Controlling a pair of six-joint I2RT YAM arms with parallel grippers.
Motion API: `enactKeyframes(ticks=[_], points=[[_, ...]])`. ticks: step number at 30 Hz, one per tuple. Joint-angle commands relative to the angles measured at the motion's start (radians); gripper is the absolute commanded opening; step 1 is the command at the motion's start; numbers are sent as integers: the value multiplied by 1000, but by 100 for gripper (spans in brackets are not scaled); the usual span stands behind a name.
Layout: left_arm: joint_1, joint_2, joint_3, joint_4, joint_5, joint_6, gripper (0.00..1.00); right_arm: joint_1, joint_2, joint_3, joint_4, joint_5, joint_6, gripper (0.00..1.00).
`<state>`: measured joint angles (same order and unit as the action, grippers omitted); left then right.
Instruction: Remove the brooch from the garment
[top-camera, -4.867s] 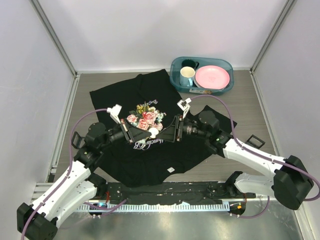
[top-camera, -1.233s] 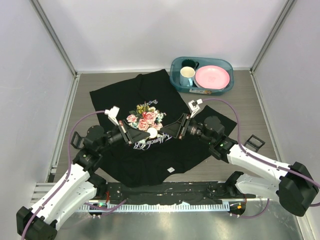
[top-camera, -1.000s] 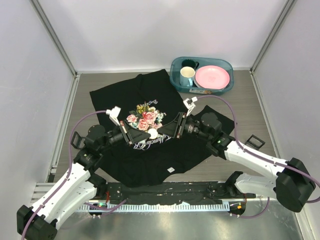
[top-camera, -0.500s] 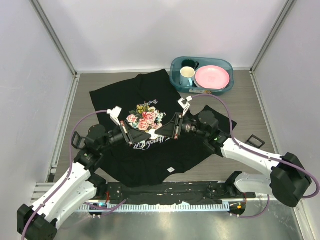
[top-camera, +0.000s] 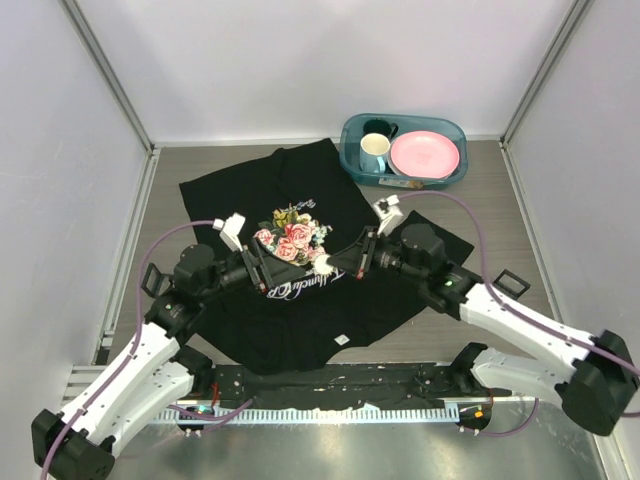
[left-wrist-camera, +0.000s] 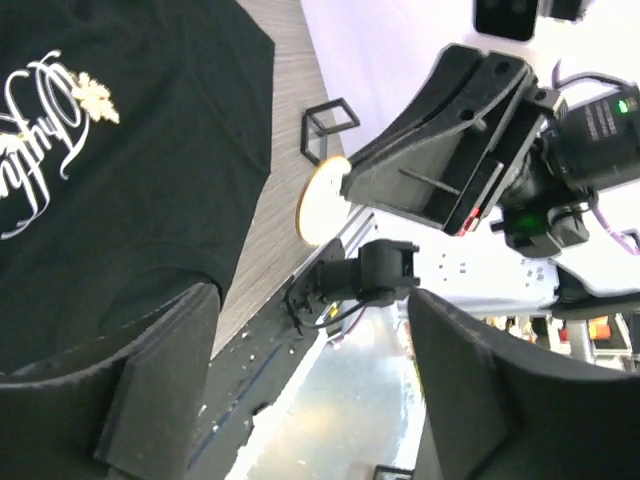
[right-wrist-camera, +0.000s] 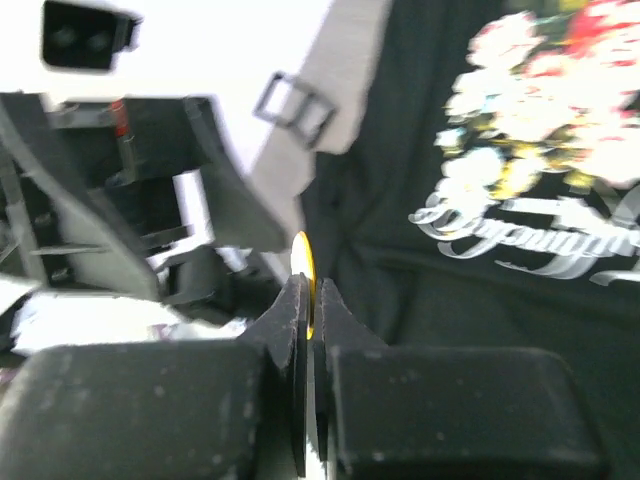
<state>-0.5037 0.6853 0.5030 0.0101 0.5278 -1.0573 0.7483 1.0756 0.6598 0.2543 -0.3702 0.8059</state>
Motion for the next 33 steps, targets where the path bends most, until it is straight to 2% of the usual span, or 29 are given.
enactKeyframes(ticks=[1, 3, 4, 7, 9, 13, 15, 19, 24, 33], points=[[2, -33, 120, -237, -83, 143, 84, -26, -138, 118, -566, 536, -122, 1], [4, -24, 169, -318, -97, 204, 88, -32, -155, 175, -724, 722, -84, 1], [2, -4, 187, -338, -94, 220, 88, -35, -155, 193, -872, 896, -67, 1], [4, 46, 238, -387, -52, 266, 88, -70, -137, 248, -1111, 1162, 27, 1], [4, 68, 256, -395, -20, 276, 88, -130, -114, 291, -1202, 1229, 61, 1], [2, 108, 270, -386, 31, 266, 88, -278, -52, 317, -1309, 1252, 70, 1], [2, 114, 275, -378, 47, 258, 88, -382, -28, 298, -1316, 1254, 59, 1], [4, 109, 276, -377, 60, 257, 88, -510, 50, 281, -1301, 1217, 9, 1], [4, 108, 259, -371, 72, 246, 88, -570, 194, 314, -1310, 1263, -2, 1], [2, 163, 304, -409, 92, 276, 87, -702, 264, 294, -1294, 1274, 29, 1]])
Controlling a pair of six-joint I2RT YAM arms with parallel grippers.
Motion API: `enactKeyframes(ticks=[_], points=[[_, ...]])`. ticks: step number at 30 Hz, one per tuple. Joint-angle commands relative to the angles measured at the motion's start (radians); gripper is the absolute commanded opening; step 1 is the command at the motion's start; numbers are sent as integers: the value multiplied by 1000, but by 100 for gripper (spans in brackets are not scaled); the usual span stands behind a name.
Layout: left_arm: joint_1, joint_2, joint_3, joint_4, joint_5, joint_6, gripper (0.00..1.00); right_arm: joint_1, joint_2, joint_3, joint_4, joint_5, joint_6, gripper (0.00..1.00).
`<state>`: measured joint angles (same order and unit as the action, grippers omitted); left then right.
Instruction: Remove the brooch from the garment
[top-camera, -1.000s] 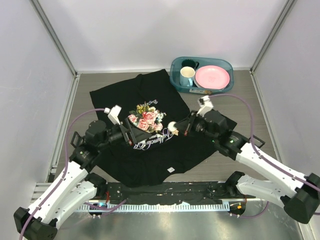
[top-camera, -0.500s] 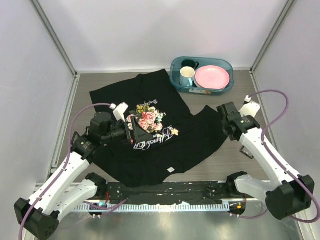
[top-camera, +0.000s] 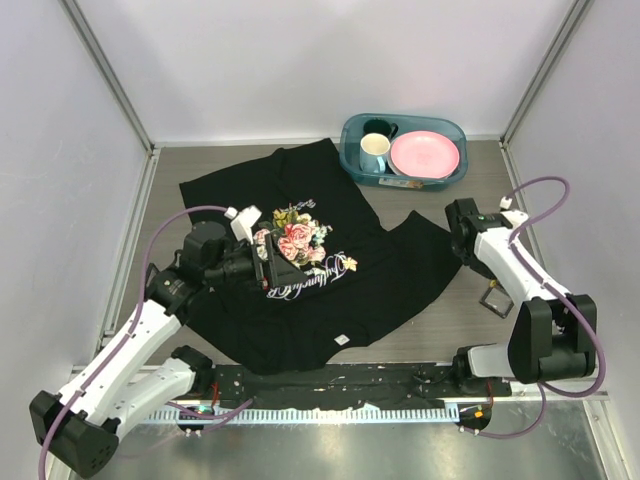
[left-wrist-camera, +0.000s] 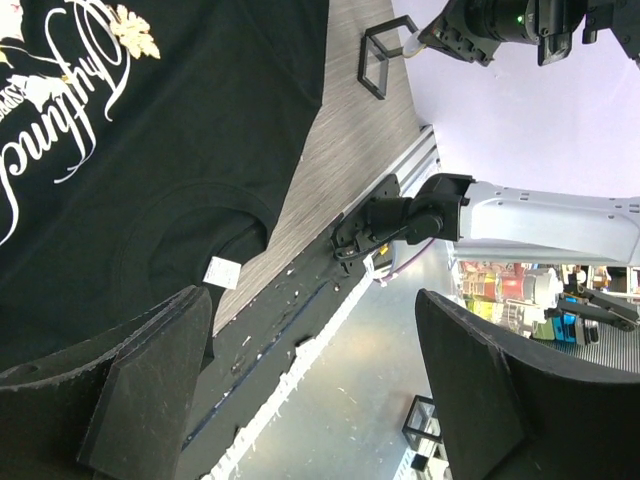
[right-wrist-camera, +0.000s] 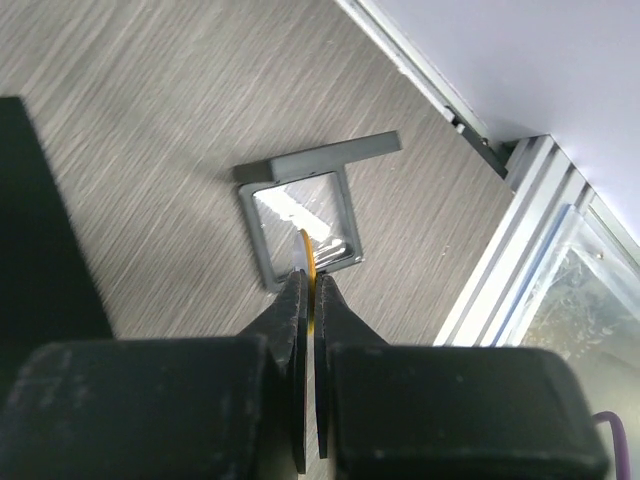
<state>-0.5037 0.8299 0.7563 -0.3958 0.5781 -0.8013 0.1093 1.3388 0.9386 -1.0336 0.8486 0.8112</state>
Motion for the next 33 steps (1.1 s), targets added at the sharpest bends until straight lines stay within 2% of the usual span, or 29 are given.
enactKeyframes(ticks=[1, 3, 15, 33], points=[[4, 20, 52, 2, 45, 16, 87, -83, 8, 11, 30, 41, -12, 1], [2, 23, 51, 18, 48, 5, 86, -124, 28, 5, 49, 0, -30, 1], [2, 41, 58, 43, 58, -18, 86, -163, 154, 54, 9, 21, -24, 1], [4, -8, 23, 57, 55, -27, 85, -177, 207, 65, -16, 50, 37, 1]])
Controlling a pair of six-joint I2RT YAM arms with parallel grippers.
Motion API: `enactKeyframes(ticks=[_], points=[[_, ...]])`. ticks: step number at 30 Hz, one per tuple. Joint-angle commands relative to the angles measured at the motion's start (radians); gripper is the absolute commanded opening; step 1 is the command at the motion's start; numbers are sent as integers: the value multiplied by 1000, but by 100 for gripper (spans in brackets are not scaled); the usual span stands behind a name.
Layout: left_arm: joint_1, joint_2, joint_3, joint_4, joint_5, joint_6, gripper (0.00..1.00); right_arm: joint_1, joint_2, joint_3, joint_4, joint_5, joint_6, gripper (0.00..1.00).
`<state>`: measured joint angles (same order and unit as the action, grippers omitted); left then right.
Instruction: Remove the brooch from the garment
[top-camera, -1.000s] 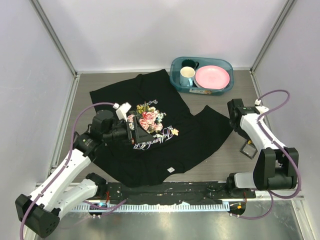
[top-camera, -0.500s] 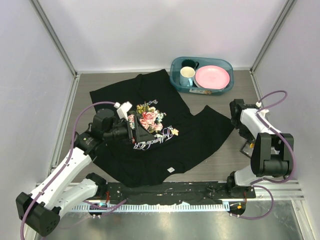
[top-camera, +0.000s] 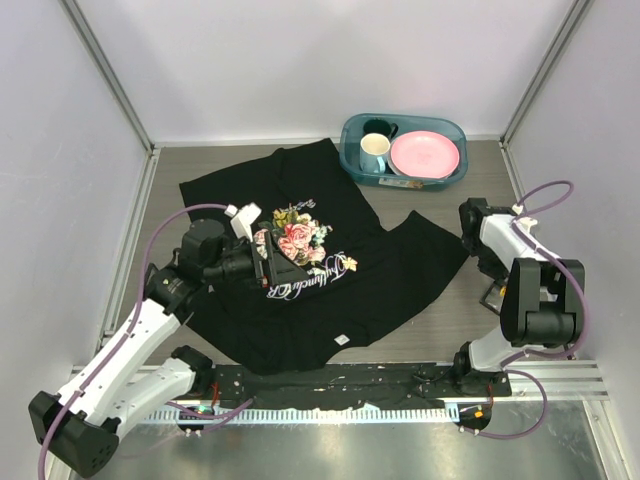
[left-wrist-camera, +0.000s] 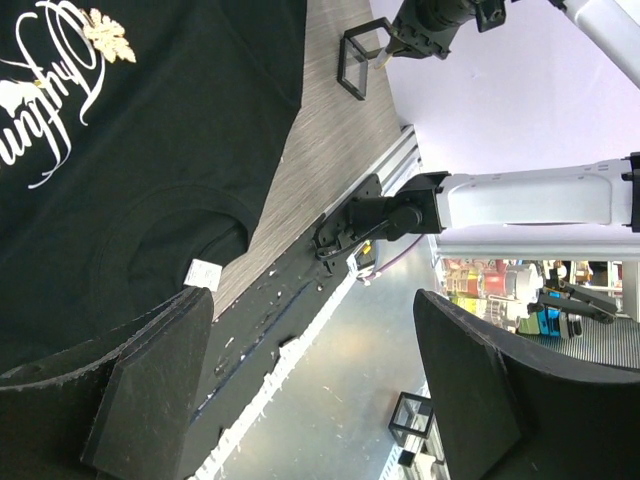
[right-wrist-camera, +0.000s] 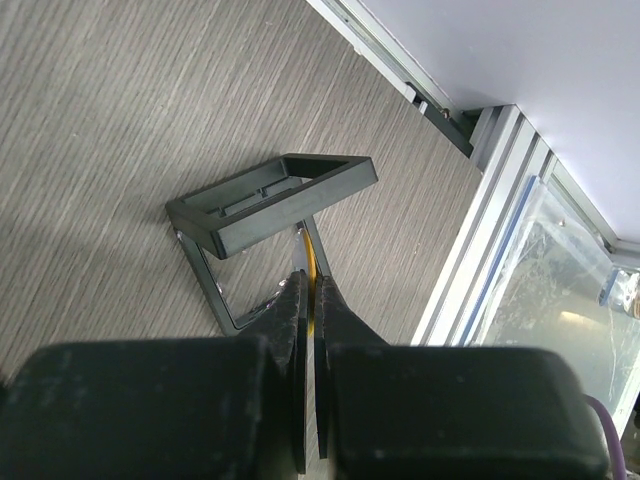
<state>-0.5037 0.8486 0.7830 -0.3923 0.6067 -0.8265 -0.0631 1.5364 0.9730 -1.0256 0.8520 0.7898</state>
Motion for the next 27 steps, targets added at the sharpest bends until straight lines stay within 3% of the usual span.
enactKeyframes(ticks=[1, 7, 27], points=[[2, -29, -10, 58, 25, -3, 85, -6, 19, 35, -43, 51, 66, 1], [4, -33, -25, 73, 33, -5, 85, -6, 96, 76, -143, 97, 150, 1], [2, -55, -24, 50, 39, 32, 86, -12, 148, 43, -123, 91, 216, 1]])
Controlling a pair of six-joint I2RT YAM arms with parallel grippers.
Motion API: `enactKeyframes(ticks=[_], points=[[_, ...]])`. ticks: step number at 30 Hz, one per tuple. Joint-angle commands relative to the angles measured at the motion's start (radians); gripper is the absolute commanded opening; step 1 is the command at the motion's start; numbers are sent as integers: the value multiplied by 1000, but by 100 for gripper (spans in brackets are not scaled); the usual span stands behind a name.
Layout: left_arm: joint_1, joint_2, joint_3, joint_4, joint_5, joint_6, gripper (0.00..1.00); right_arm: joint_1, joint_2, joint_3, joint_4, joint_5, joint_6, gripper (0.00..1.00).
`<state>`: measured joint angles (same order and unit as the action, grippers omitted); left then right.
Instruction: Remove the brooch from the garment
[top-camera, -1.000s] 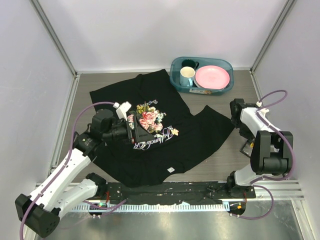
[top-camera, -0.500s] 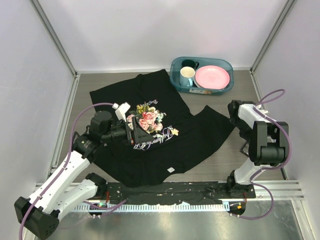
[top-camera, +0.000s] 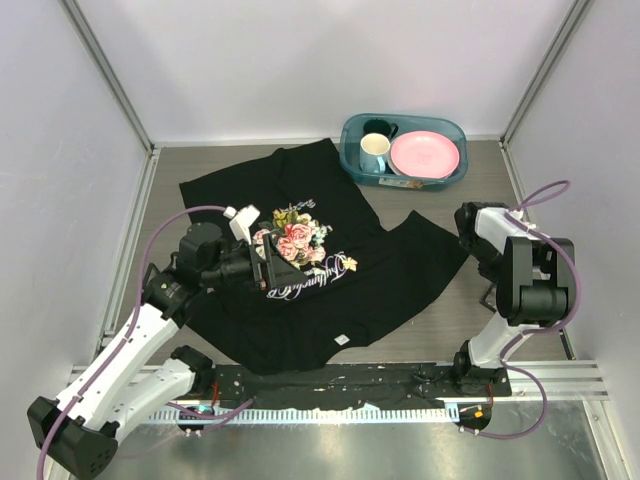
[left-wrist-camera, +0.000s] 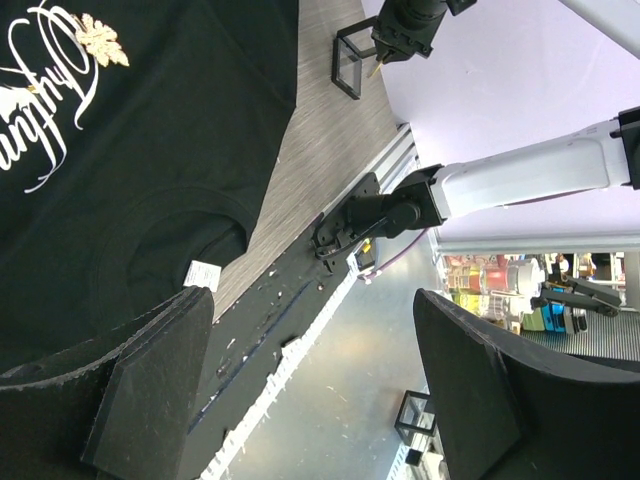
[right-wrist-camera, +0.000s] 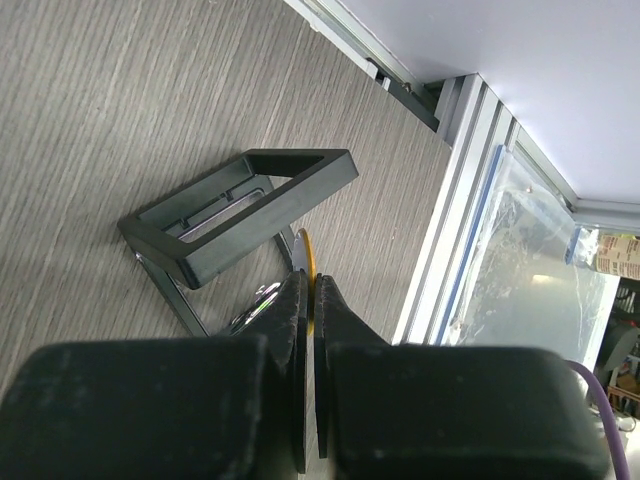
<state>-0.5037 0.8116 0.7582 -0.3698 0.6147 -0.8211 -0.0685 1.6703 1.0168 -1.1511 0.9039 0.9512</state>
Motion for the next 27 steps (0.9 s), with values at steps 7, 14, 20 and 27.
enactKeyframes(ticks=[7, 14, 20, 27], points=[[4, -19, -3, 29, 31, 28, 86, -8, 31, 2, 1, 46, 63, 1], [4, -23, -2, 34, 34, 23, 86, -16, 65, 6, -6, 67, 87, 1], [4, -12, 6, 37, 42, 23, 86, -17, 80, 9, -6, 63, 83, 1], [4, -22, -3, 51, 40, 13, 86, -17, 95, 12, 8, 52, 63, 2]])
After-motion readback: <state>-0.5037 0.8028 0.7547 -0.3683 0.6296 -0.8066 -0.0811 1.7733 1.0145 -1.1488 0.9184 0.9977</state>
